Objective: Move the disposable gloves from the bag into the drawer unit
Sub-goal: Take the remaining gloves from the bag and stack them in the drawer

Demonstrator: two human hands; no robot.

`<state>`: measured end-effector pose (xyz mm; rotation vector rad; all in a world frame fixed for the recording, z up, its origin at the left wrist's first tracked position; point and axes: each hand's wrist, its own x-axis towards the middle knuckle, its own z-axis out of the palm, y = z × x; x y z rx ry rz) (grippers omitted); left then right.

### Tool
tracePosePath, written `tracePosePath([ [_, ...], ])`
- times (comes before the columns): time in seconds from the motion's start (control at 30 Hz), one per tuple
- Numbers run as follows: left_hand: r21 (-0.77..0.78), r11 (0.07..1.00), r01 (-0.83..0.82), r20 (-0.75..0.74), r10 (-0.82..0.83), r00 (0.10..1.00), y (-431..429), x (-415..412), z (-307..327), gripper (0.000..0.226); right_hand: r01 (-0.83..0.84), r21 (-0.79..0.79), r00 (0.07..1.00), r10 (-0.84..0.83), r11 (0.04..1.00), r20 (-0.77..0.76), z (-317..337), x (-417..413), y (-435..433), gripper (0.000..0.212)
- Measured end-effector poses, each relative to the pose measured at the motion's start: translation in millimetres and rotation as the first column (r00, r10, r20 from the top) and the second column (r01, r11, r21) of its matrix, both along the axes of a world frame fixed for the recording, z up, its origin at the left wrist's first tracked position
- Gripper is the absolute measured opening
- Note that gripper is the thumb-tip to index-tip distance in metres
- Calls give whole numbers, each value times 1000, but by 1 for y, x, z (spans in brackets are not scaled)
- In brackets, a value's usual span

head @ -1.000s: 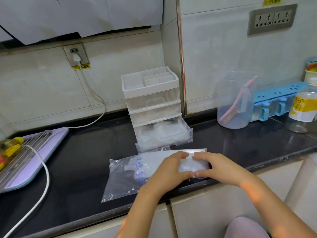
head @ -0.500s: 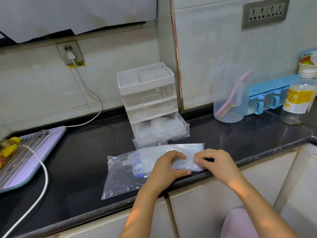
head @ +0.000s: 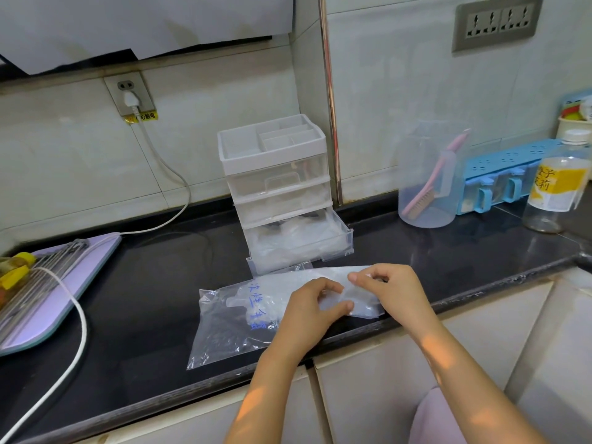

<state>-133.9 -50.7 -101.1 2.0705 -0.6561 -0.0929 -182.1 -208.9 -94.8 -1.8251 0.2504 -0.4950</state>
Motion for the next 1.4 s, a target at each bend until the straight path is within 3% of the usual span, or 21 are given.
tracePosePath([
  [0.07,-66,997,-43,-24,41,999,-2,1,-1,5,-23,-17,1000,23,1000,-5,4,3,0,11],
  [0.17,-133,985,-112,-46,107,993,-5,1,0,10,-126,-213,992,119,969,-44,11,2,-6,25],
  [0.27,-142,980,-140,-3,141,990,-7,2,-2,13,-196,-518,980,148,833,-132,20,8,-13,38],
  [0.37,-117,985,-128,23,132,991,-9,3,-3,7,-170,-712,983,66,682,-172,34,20,-16,23],
  [0.43,-66,991,-117,34,120,992,-11,4,-1,14,-199,-730,979,92,654,-184,44,24,-17,18],
  [0.53,-22,992,-122,28,123,992,-12,4,-2,34,-230,-745,972,113,627,-205,64,25,-17,29],
  [0.67,-47,991,-129,20,130,991,-11,3,-2,39,-138,-779,990,59,611,-130,89,26,-20,26],
  [0.87,-47,988,-145,7,145,989,-10,1,-2,44,64,-667,998,-45,742,45,125,28,-24,29],
  [1.0,-37,987,-155,-18,154,988,-10,1,-2,47,229,-450,945,-86,863,316,150,26,-31,27],
  [1.1,-54,987,-148,-50,146,988,-9,1,1,59,231,-518,932,-35,823,360,174,29,-36,31],
  [1.27,-232,966,-114,-17,113,993,-7,-6,28,62,79,-765,980,90,639,176,193,40,-24,19],
  [1.4,-396,908,-138,15,157,988,-15,4,66,71,11,-826,988,123,563,96,192,45,-5,10],
])
